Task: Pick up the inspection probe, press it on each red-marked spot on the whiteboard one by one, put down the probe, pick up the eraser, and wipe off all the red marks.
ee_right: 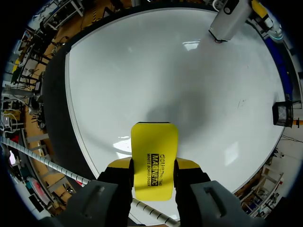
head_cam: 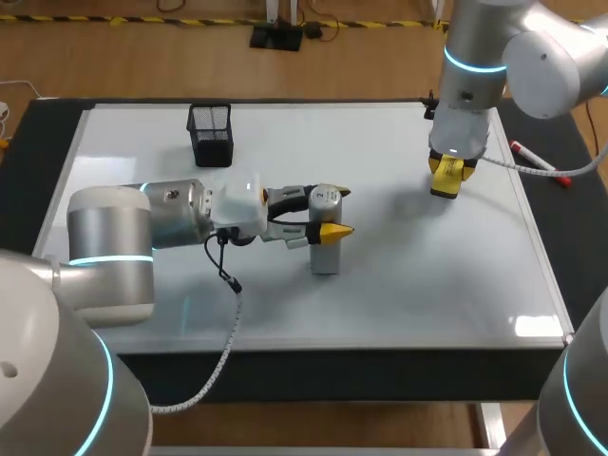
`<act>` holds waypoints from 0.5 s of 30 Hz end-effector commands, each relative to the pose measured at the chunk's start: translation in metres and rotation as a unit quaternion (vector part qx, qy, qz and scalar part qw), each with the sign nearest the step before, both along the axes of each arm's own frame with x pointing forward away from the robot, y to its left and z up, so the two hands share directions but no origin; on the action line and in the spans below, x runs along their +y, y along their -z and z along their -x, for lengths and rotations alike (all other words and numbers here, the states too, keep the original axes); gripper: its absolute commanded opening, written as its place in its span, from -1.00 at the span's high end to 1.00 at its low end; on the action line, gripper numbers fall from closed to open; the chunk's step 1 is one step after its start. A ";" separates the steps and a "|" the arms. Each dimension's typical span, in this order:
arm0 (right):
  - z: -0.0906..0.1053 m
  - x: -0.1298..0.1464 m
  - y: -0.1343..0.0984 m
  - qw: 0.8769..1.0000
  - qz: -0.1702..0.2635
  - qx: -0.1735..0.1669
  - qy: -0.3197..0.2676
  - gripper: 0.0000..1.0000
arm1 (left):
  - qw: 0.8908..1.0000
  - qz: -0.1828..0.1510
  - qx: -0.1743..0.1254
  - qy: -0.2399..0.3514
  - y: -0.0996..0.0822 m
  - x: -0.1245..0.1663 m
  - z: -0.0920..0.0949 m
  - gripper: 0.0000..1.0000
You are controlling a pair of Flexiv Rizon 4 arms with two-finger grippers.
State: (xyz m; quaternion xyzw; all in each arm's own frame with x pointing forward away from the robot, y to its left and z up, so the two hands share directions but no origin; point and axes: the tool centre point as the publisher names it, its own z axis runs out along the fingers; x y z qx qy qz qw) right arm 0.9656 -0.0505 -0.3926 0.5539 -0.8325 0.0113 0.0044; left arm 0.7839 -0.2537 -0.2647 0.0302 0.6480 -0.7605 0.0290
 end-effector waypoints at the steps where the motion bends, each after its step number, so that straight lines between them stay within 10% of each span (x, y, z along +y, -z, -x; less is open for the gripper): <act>1: 0.000 -0.001 -0.001 1.000 0.001 0.000 -0.001 1.00 | 1.000 0.000 0.001 0.001 0.002 -0.001 -0.002 1.00; 15: 0.000 -0.001 -0.001 1.000 0.001 0.000 -0.001 1.00 | 1.000 -0.001 0.021 -0.003 0.013 0.002 -0.009 1.00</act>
